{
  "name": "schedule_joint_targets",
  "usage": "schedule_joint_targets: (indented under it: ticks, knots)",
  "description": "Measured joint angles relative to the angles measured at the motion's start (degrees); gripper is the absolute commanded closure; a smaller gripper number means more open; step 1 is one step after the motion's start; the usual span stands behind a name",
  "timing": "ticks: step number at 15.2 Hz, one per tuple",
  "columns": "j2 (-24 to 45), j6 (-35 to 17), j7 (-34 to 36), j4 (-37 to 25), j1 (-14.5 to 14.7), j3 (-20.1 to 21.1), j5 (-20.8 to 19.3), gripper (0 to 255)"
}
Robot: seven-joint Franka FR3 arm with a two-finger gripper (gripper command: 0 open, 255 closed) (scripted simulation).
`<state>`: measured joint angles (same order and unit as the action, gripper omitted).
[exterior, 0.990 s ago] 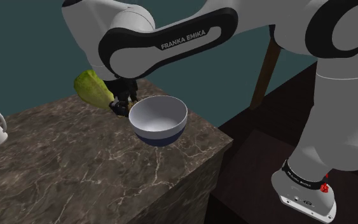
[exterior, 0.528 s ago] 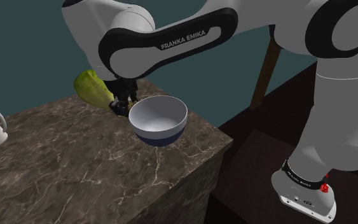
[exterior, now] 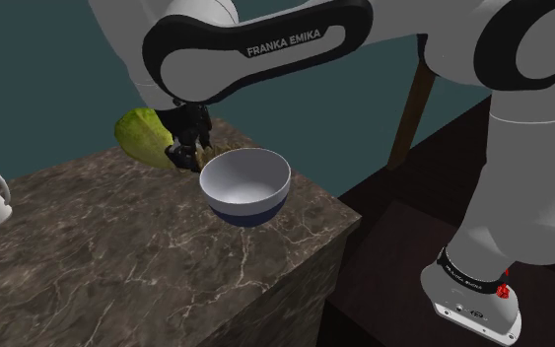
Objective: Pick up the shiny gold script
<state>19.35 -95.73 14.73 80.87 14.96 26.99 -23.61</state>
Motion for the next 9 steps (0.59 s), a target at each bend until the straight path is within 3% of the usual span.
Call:
schedule_joint_targets:
  ticks: [9]
  knots:
    - [1.3, 7.2, -1.7, -8.7, 1.5, 0.1, -0.4, 255]
